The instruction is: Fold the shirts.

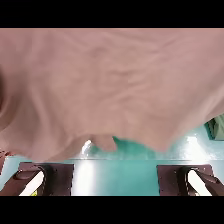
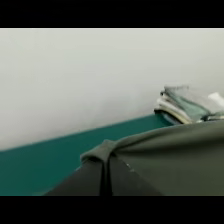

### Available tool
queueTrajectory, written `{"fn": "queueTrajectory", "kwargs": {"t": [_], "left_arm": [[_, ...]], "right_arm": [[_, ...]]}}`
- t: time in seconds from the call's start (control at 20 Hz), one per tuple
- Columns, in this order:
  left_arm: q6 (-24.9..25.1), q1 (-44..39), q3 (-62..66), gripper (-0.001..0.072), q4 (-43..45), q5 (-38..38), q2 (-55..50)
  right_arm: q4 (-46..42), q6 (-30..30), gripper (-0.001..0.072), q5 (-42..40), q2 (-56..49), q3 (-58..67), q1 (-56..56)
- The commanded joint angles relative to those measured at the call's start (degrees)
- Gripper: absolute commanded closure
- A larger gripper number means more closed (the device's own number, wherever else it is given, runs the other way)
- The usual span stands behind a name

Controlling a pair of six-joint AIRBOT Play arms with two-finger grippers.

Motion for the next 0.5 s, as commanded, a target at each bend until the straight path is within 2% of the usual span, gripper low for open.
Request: {"fn": "queueTrajectory", "kwargs": {"t": [0.0,0.1,0.2,0.3,0.45], "left_arm": [[-1.68,0.07,-11.30,0.0685,3.93,-9.88,-6.64],[-0.79,0.04,-18.21,0.0685,3.96,-12.46,-13.27],[0.44,0.04,-23.41,0.0684,3.96,-10.45,-20.28],[1.33,0.07,-25.68,0.0684,3.96,-4.81,-27.65],[1.73,0.04,-25.70,0.0684,2.56,6.47,-35.93]], "right_arm": [[-0.04,0.50,0.0699,5.95,-8.90,-5.33,4.44],[-1.99,0.48,0.0699,4.87,-14.32,-12.48,9.20],[-6.97,0.50,0.0699,1.33,-20.11,-18.58,13.81],[-9.90,0.52,0.0699,-4.76,-25.46,-22.36,16.96],[-9.84,2.29,0.0698,-15.69,-32.46,-23.69,19.02]]}}
